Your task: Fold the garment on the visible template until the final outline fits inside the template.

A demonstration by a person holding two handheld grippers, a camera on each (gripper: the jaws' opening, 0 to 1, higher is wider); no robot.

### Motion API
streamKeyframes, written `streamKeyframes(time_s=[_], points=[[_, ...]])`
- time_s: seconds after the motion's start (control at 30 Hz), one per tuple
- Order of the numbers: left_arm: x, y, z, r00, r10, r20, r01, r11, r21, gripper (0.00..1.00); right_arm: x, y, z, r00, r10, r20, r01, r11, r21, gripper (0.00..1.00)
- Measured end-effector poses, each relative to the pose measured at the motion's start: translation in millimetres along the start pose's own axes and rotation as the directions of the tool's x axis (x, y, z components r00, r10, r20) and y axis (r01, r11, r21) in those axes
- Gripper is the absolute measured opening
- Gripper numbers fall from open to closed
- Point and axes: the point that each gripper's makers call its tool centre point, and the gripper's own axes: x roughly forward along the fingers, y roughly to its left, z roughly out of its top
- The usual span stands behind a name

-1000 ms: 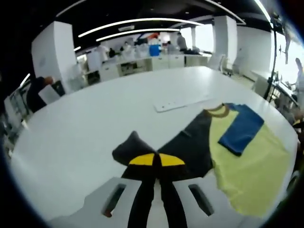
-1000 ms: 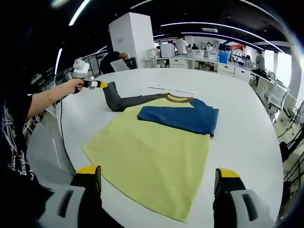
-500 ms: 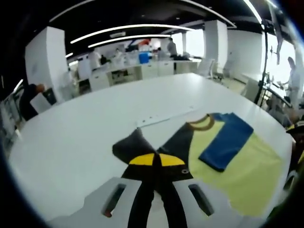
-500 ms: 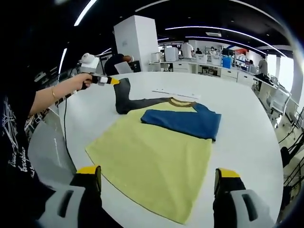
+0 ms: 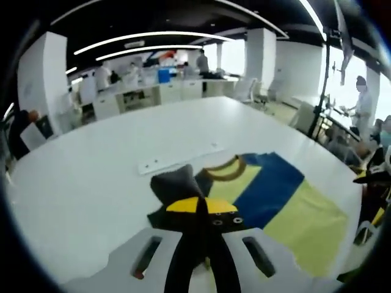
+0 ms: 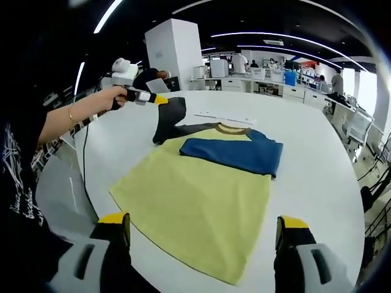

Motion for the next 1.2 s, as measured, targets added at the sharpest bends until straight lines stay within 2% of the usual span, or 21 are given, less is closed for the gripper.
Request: streamKeyframes(time_s=[0.3,0.43,0.6,0.7,0.97,1.13,1.2], points=[[17,-30.0,15.0,0.999,-0.046,0.013,0.046,0.999,0.022,0.00,1,4,-1.7,1.000,0.006,-0.009,-0.006,1.000,0.003,0.99],[25,-44.0,20.9,0.997,-0.068,0.025,0.068,0.998,0.004,0.00,1,4,-3.3,1.000,0.006,-0.015,-0.006,1.000,0.007,0.99],[35,-61.1,21.7,0.996,-0.091,0.019,0.091,0.996,0.008,0.00,1,2,-5.2,1.000,-0.004,-0.023,0.004,1.000,0.013,0.99],[44,-72.2,19.8,0.994,-0.108,0.009,0.108,0.994,0.014,0.00,0,1,-5.8,1.000,-0.009,-0.024,0.009,1.000,0.017,0.99],[59,-93.1,12.0,0.990,-0.139,-0.005,0.138,0.990,-0.033,0.00,1,0,-10.6,0.999,-0.014,-0.036,0.015,1.000,0.028,0.99],[70,-103.2,-3.1,0.988,-0.153,-0.024,0.150,0.984,-0.098,0.00,2,-1,-12.1,0.999,-0.011,-0.044,0.012,0.999,0.031,0.99],[73,-106.3,-9.2,0.987,-0.155,-0.032,0.152,0.983,-0.100,0.00,3,-2,-12.4,0.999,-0.012,-0.045,0.013,0.999,0.033,0.99]])
